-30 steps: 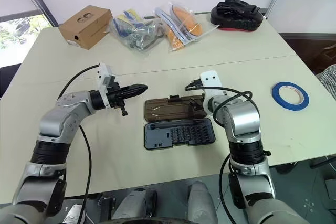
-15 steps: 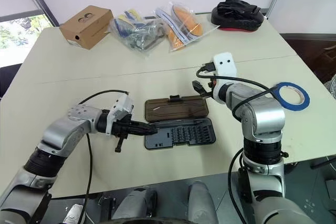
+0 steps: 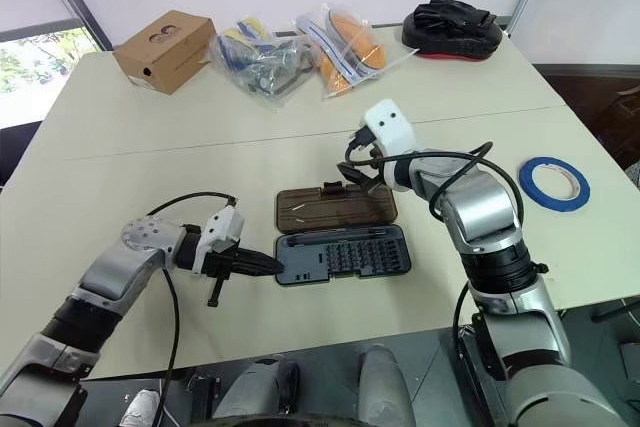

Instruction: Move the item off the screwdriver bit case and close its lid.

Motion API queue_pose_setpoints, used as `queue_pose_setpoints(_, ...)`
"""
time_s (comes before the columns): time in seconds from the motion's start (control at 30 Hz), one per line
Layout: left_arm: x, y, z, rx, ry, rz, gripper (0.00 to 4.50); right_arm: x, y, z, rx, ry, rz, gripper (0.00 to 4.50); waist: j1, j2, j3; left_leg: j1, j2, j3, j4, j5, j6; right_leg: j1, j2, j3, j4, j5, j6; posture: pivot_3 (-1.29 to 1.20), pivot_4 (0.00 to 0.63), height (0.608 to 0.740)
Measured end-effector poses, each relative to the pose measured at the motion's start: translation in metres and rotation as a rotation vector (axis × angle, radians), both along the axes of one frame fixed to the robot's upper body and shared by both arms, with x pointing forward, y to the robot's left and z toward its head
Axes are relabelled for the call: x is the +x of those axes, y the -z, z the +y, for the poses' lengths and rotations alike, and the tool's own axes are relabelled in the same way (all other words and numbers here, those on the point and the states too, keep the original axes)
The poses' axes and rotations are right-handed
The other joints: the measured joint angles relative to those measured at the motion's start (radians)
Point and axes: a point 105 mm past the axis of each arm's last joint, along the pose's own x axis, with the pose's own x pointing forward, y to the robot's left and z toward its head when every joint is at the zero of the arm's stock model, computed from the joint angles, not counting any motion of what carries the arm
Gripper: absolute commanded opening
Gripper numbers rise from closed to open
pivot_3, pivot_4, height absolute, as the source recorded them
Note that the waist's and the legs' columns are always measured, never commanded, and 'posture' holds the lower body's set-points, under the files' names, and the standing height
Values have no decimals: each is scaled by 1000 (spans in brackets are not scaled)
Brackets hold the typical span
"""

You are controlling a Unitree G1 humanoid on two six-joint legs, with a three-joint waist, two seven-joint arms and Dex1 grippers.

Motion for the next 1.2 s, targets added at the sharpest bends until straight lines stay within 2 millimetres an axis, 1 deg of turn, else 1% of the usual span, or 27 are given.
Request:
queue_pose_setpoints(0.13,0,1,1,-9,-6,-13,0,-3,3,-2,-56,-105,28,4450,0,0,0,1,0,0,0,0,0,1,0,0,0,0,0,0,150,740)
queue_pose_setpoints(0.3,0,2,0,-23,-20,-8,0,3,12,-10,-111,-159,53,4450,1,0,0,1,0,0,0,0,0,1,0,0,0,0,0,0,150,740)
queue_pose_setpoints(0.43,0,2,0,-35,-32,20,0,10,22,-15,-143,-167,64,4450,3,0,0,1,0,0,1,0,0,1,0,0,0,0,0,0,150,740)
queue_pose_setpoints(0.6,1,2,-2,-43,-32,23,0,25,39,-24,-161,-130,85,4450,5,0,0,1,0,0,1,0,0,1,0,0,0,0,0,0,150,740)
queue_pose_setpoints(0.8,1,2,-5,-52,-33,21,0,32,54,-31,-186,-114,110,4450,13,0,0,1,0,0,1,0,0,1,0,0,0,0,0,0,150,740)
queue_pose_setpoints(1.17,2,2,-7,-51,-42,17,0,36,55,-31,-203,-146,89,4450,20,0,0,2,0,0,2,0,-1,2,0,0,0,0,0,0,150,740)
queue_pose_setpoints(1.2,2,2,-7,-51,-42,17,0,36,55,-31,-207,-150,87,4214,20,0,0,2,0,0,2,0,-1,2,0,0,0,0,0,0,150,740)
